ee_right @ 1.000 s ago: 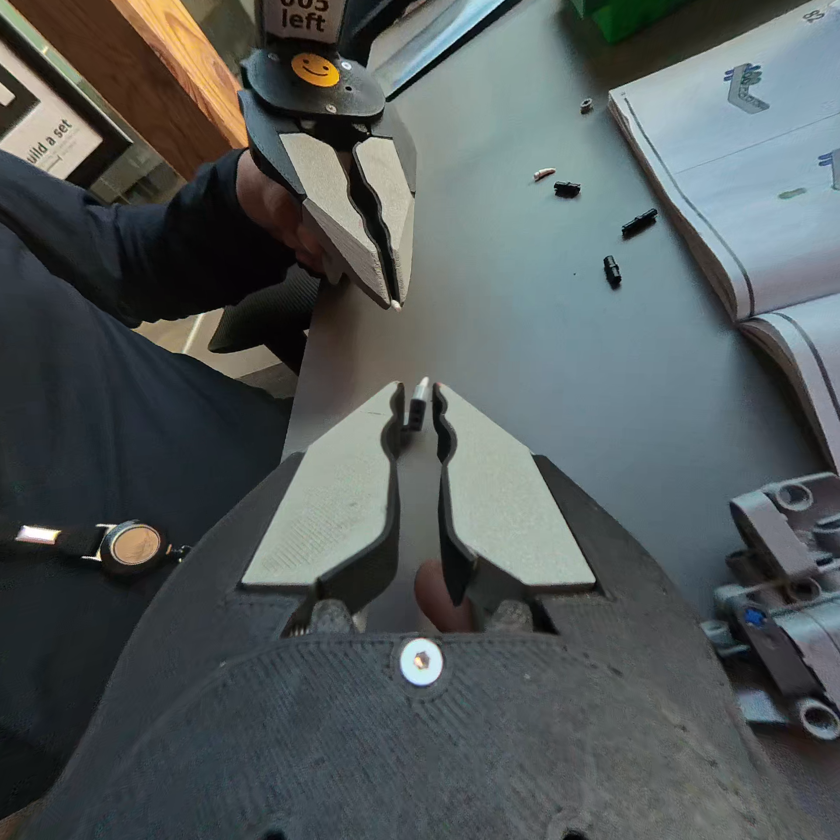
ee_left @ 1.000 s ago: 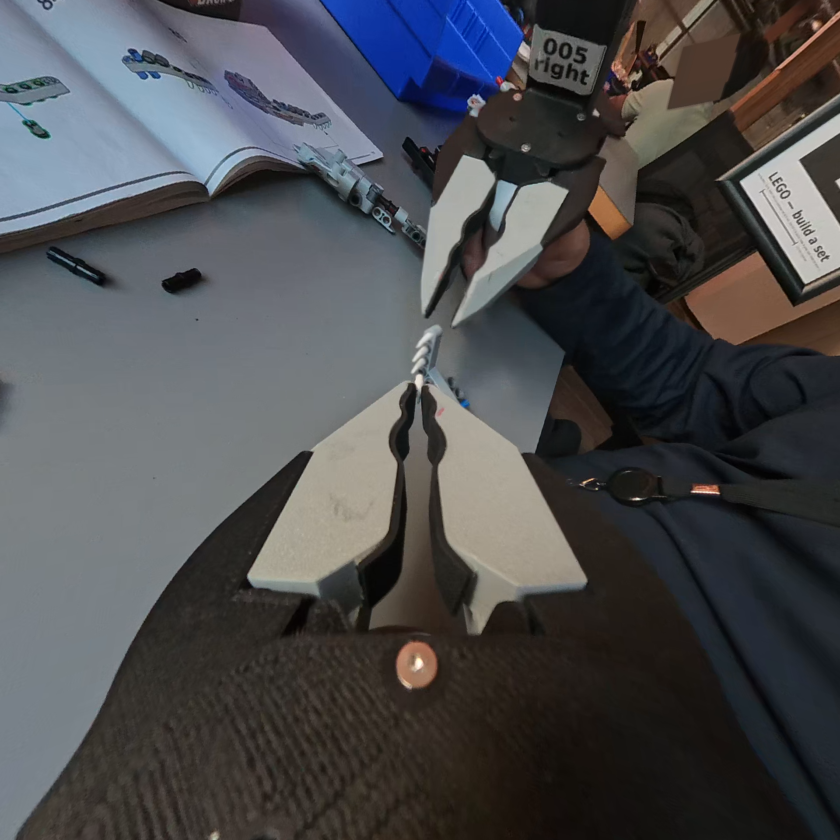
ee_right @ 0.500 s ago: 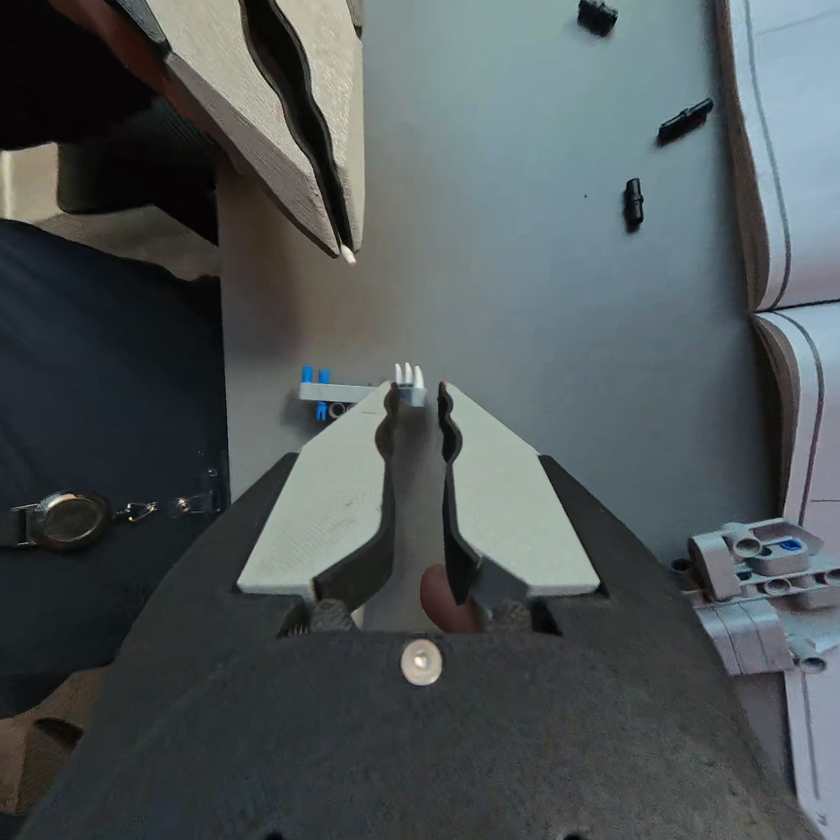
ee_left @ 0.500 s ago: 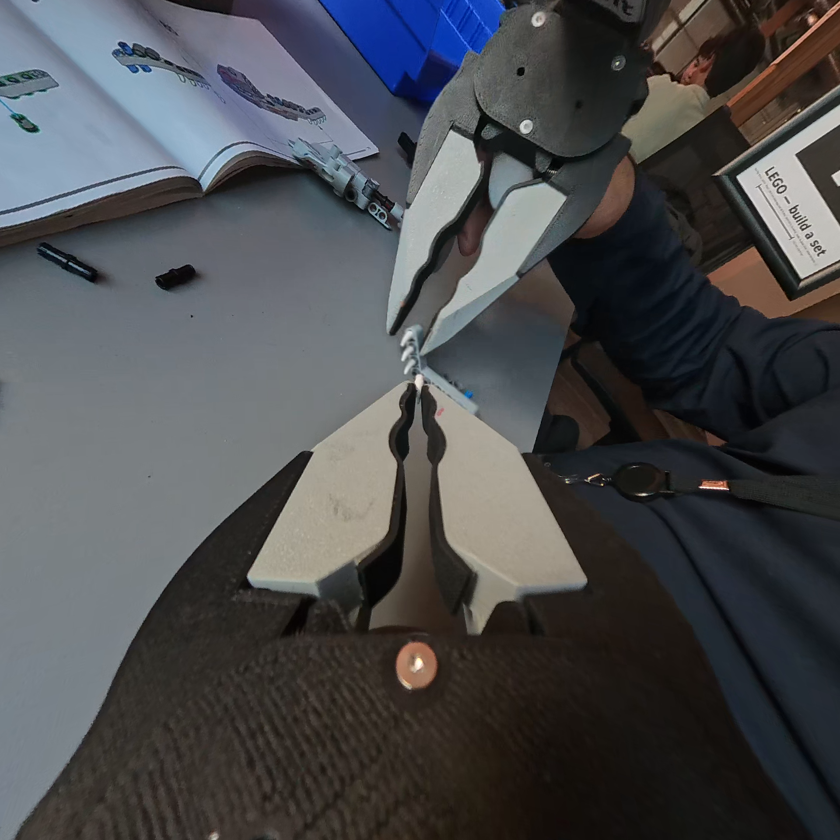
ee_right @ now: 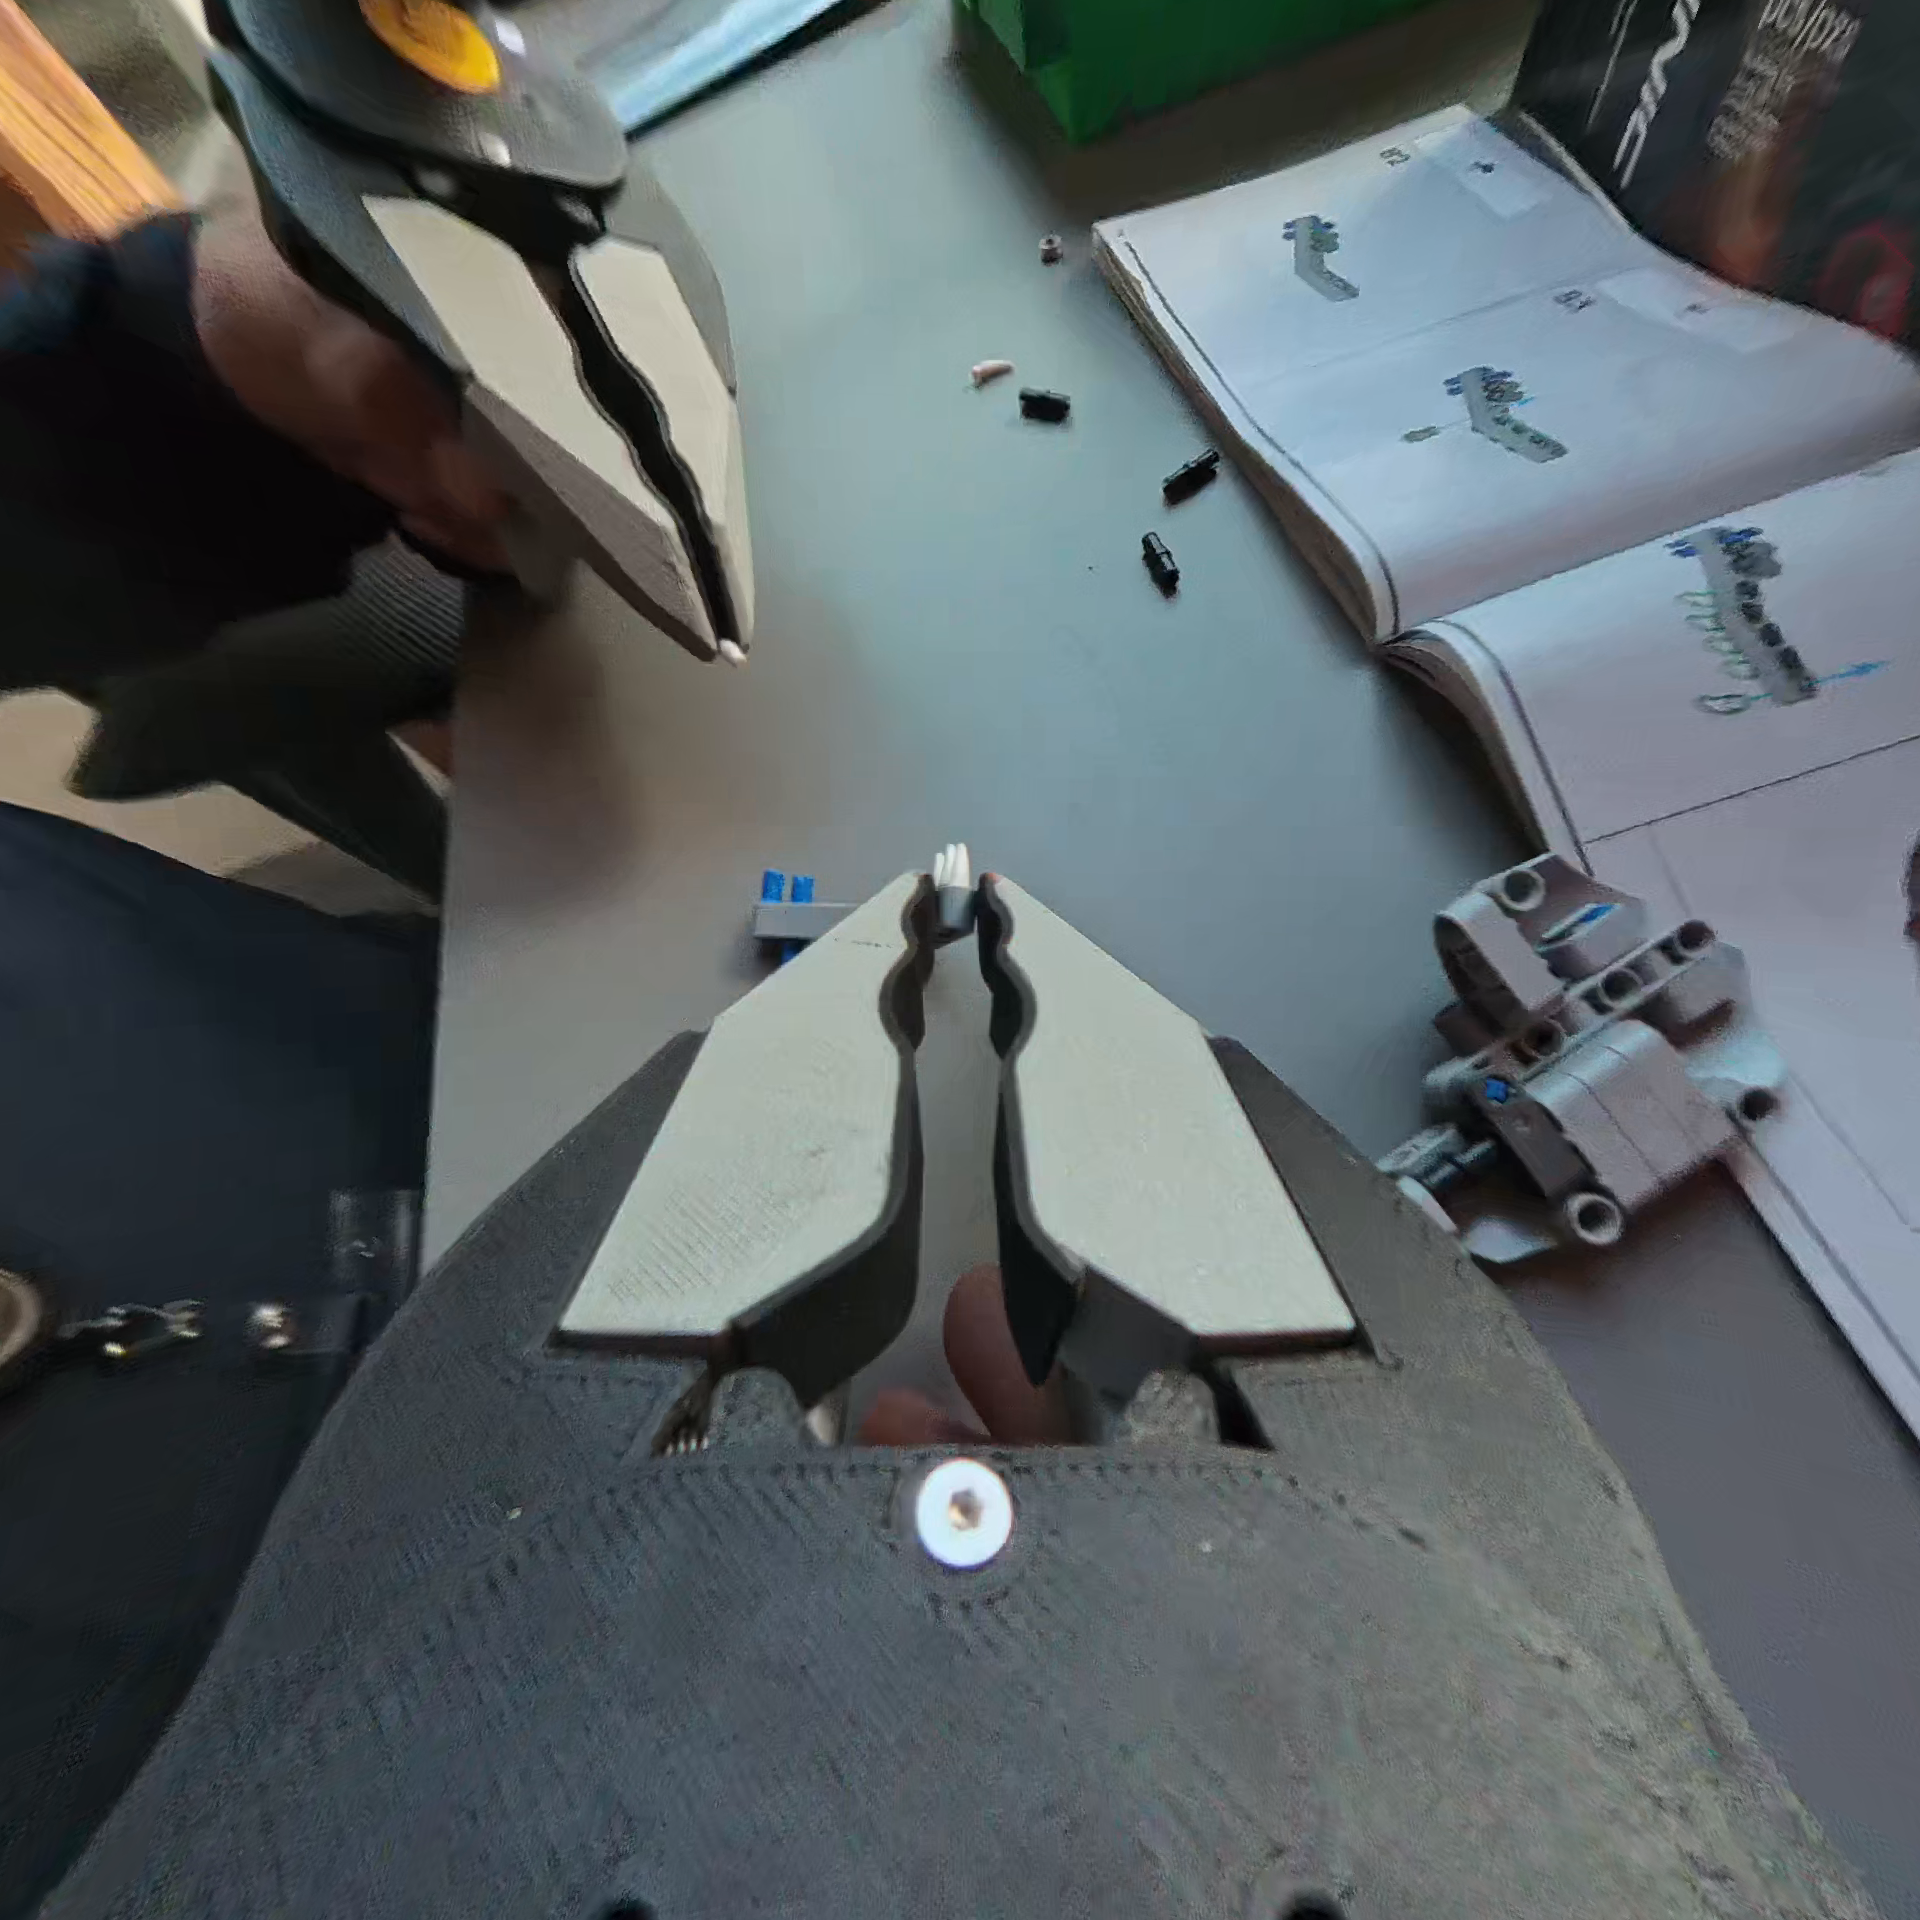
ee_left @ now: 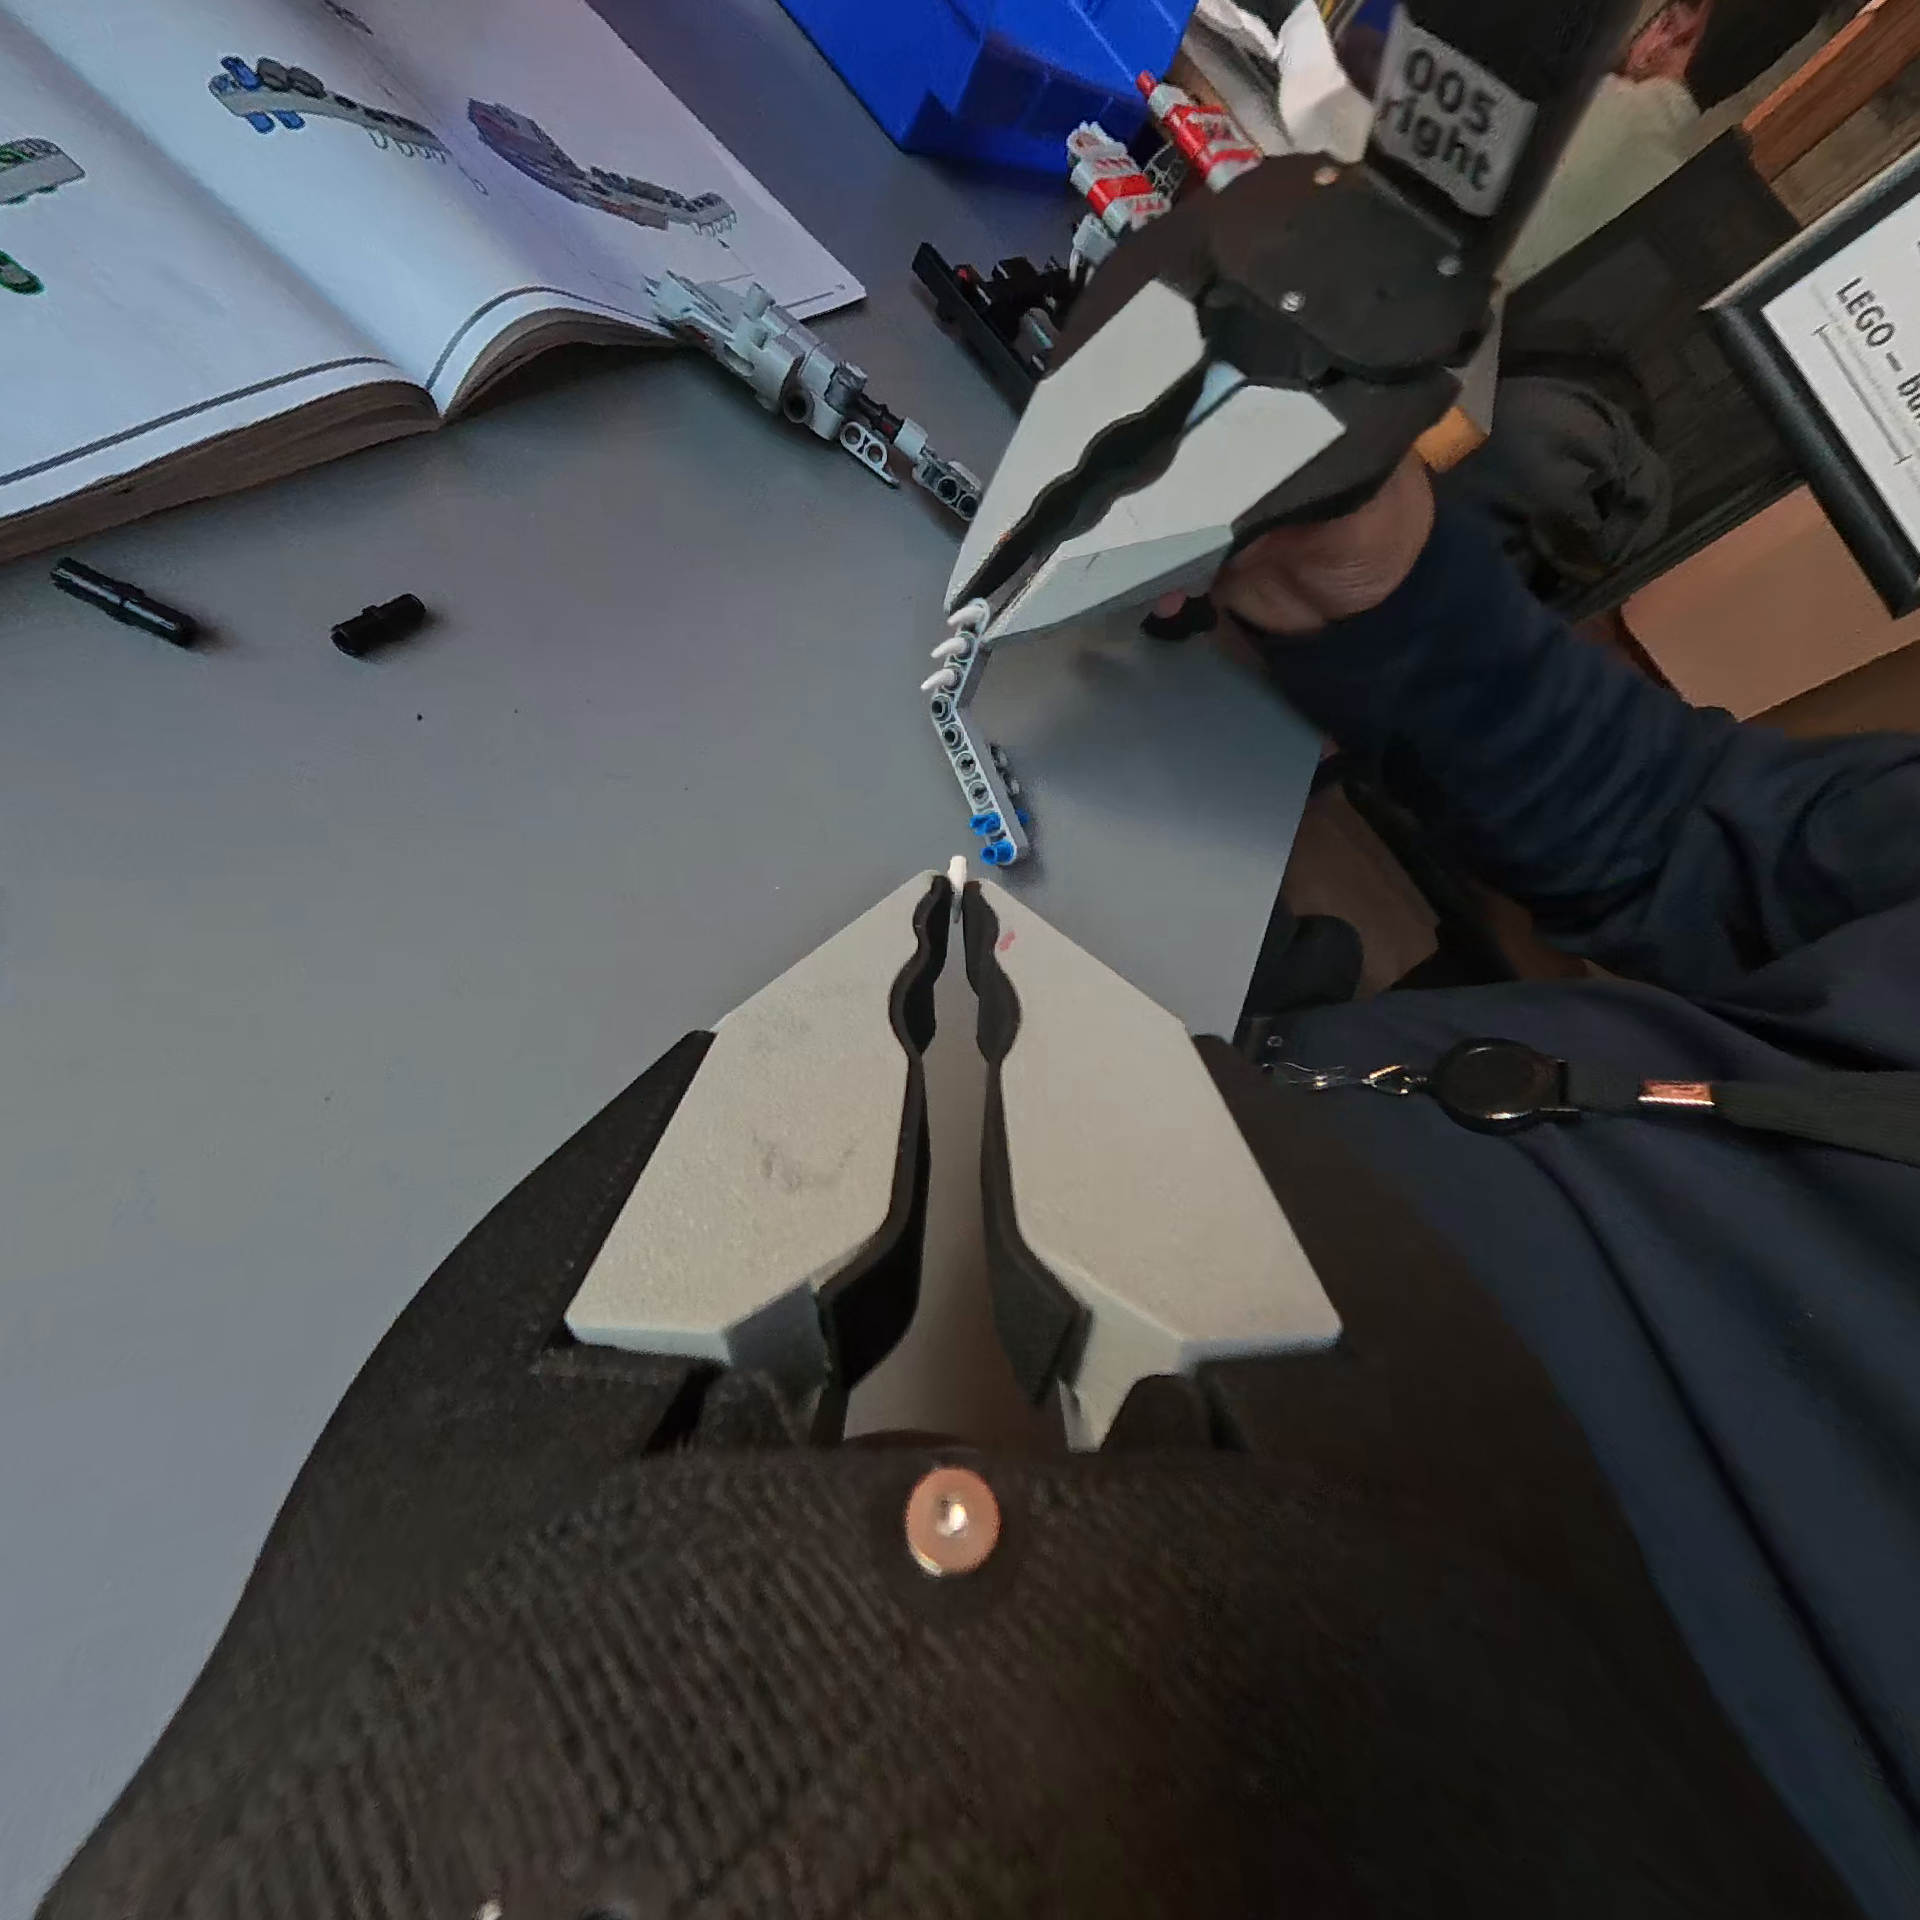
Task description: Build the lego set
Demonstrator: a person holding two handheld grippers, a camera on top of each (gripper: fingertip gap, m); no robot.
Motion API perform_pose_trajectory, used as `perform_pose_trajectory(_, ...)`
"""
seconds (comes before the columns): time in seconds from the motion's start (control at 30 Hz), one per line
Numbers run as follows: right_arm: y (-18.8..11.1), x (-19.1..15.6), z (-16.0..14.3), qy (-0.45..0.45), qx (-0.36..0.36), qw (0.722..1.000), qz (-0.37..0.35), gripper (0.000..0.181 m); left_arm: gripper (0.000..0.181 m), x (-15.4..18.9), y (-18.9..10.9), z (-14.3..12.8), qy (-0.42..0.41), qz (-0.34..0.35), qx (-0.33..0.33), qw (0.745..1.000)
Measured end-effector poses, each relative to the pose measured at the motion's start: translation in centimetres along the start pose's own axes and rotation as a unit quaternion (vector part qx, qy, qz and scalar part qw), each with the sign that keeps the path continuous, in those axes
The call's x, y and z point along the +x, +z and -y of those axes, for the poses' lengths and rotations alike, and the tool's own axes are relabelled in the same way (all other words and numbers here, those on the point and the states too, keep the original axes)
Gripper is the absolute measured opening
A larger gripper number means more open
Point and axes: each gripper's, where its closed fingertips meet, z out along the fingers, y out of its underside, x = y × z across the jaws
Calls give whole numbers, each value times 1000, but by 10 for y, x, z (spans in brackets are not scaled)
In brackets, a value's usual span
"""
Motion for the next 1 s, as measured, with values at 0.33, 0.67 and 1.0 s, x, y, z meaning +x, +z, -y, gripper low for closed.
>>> perform_pose_trajectory(0.33,0,-5,0,40,-2,998,52,6,0,1,18,1,6,-17,-35,999)
perform_pose_trajectory(0.67,5,-7,-22,101,-60,992,51,30,0,-4,32,1,32,-16,-76,996)
perform_pose_trajectory(1.0,19,-22,-19,107,-84,985,108,6,0,2,38,-8,46,-39,-113,992)
